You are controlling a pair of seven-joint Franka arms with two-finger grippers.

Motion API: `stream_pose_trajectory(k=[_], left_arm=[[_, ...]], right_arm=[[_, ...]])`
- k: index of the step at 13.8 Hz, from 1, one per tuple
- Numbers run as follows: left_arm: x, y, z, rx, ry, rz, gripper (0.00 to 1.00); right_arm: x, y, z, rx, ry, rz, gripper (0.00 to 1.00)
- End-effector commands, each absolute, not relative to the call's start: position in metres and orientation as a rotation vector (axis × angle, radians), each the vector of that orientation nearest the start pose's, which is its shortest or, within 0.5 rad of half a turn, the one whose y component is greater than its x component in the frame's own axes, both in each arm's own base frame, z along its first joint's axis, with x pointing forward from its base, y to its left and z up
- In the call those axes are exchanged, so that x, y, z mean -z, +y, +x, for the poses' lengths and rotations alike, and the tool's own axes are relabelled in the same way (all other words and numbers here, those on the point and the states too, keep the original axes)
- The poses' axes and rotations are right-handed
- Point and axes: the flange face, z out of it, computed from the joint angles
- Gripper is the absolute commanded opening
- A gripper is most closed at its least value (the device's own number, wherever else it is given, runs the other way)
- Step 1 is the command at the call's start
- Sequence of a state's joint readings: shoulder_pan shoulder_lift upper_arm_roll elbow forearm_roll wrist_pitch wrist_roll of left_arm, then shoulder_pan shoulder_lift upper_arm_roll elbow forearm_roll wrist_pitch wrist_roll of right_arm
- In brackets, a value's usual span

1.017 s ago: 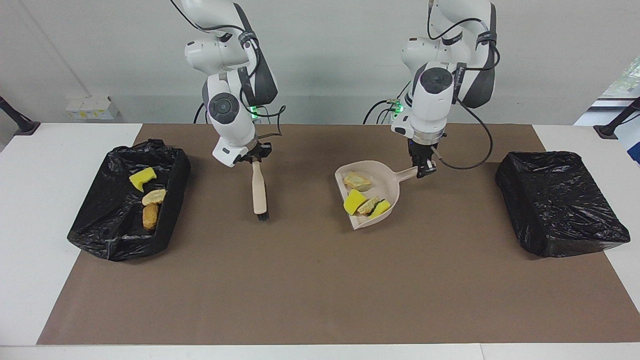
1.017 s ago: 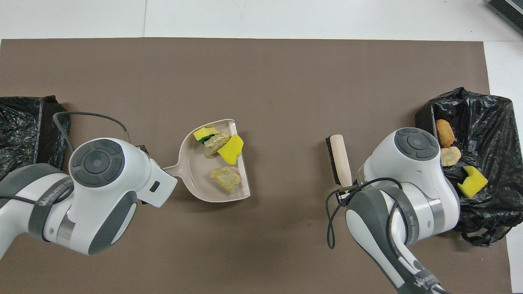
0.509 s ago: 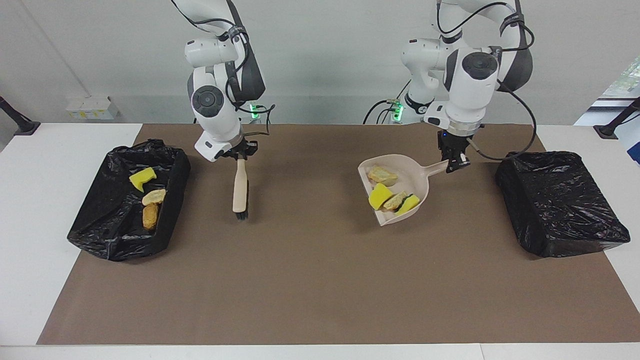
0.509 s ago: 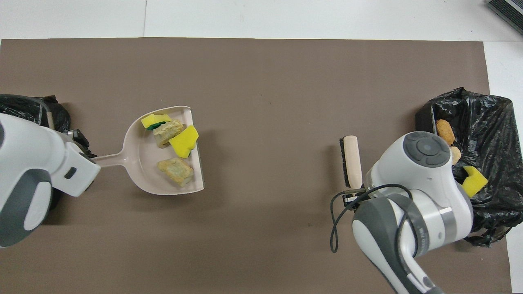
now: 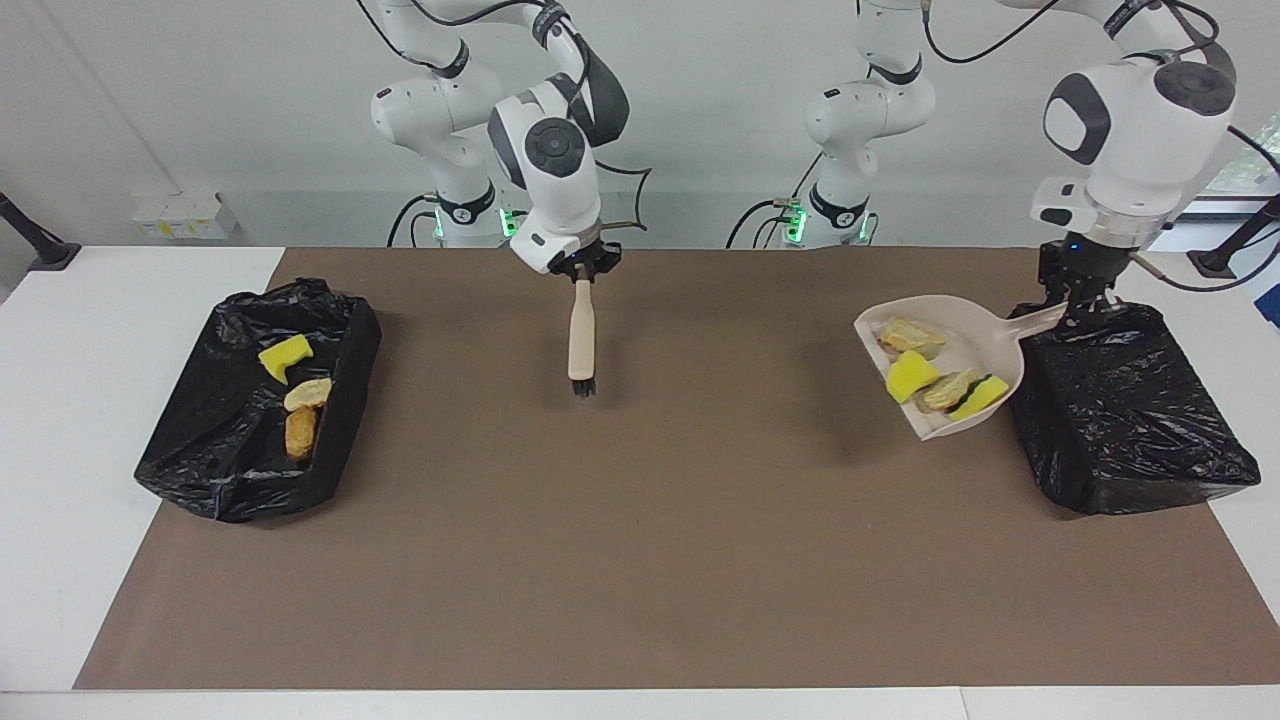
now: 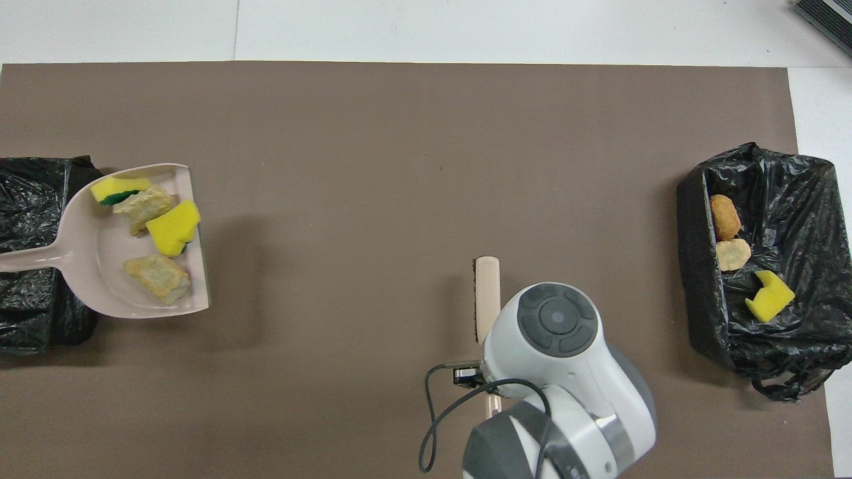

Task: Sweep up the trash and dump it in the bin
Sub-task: 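Carry the dustpan to the bin with the left gripper while the right gripper withdraws, then tip the dustpan over the black bin with the left gripper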

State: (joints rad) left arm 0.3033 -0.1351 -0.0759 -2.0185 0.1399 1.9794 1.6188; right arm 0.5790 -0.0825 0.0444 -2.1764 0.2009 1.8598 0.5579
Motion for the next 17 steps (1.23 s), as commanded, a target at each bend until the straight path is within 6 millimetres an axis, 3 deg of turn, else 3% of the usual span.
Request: stream_pose_trajectory(k=[1, 5, 8, 12, 17], left_arm=[[-0.539, 0.187, 0.513, -0.073, 2.018, -2.188, 0.0], [-0.563, 0.283, 0.51, -0.095, 2.035, -2.084, 0.0], [-0.565, 0.328, 0.513, -0.215, 2.038, -1.911, 0.0], [-0.562, 0.345, 0.513, -0.359, 2.003, -1.808, 0.0], [-0.566, 0.344, 0.515, -0.568, 1.939, -1.729, 0.0]], right_arm=[[-0.41, 0.344, 0.365, -0.424, 0.107, -3.072, 0.0], [-0.379, 0.402, 0.325, -0.442, 0.05, -3.076, 0.0], [-0.343, 0.433, 0.306, -0.432, -0.011, -3.092, 0.0], [-0.341, 0.451, 0.293, -0.418, -0.078, -3.088, 0.0], [-0.34, 0.451, 0.289, -0.45, -0.067, -3.089, 0.0]])
